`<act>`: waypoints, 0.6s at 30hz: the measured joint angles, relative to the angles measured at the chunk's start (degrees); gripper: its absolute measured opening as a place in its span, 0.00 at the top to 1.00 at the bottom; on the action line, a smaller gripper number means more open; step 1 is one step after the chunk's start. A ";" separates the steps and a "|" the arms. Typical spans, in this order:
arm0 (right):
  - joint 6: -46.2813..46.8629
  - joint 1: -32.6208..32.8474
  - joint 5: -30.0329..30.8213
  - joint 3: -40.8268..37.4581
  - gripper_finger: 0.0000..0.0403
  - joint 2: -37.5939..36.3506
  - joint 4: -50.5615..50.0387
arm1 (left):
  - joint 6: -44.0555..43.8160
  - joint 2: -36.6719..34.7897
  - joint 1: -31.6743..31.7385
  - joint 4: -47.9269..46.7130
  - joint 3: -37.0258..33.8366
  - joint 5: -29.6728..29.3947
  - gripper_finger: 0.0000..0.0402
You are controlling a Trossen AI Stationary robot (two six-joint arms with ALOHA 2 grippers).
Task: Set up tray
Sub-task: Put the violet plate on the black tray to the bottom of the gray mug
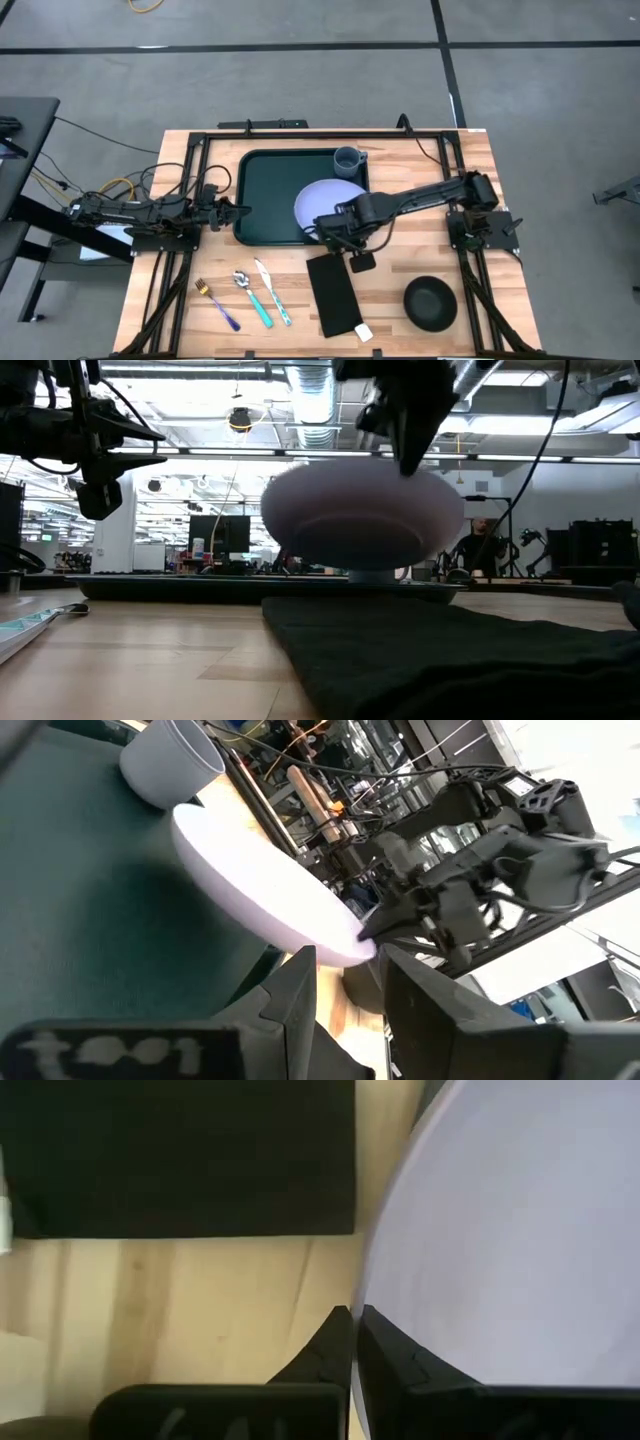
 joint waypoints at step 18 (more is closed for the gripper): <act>1.63 -3.72 -4.89 -1.59 1.00 4.54 5.92 | 0.00 -0.02 0.02 -0.09 0.00 -0.09 0.75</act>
